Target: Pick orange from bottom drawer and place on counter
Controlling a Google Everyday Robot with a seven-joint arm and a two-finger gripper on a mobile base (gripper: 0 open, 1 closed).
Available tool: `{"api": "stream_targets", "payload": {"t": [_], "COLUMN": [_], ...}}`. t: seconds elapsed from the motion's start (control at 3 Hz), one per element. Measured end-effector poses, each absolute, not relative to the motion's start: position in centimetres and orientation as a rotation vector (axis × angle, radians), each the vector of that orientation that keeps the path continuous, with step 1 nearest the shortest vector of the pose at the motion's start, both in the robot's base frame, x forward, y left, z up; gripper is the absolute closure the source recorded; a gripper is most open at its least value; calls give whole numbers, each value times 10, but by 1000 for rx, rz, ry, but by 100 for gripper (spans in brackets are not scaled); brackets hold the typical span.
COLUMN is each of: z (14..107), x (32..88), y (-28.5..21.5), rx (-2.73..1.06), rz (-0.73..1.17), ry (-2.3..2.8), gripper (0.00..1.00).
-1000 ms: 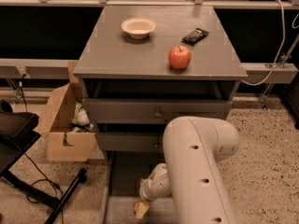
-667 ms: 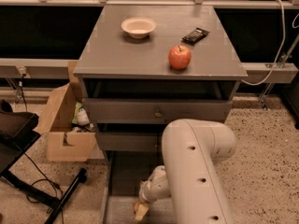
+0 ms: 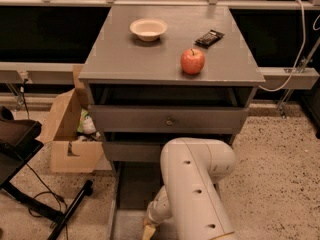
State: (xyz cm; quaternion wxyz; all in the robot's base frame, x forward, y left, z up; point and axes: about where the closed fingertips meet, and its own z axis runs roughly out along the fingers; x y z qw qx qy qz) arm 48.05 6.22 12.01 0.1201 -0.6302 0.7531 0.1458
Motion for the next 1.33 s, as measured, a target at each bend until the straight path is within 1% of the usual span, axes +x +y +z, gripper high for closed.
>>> {"api": "stream_targets", "payload": {"t": [0.33, 1.33], "z": [100, 111], "x": [474, 473], "y": [66, 66], "rx": [-1854, -1856], "rz": [430, 431], "ry": [2220, 2223], "gripper": [18, 88]}}
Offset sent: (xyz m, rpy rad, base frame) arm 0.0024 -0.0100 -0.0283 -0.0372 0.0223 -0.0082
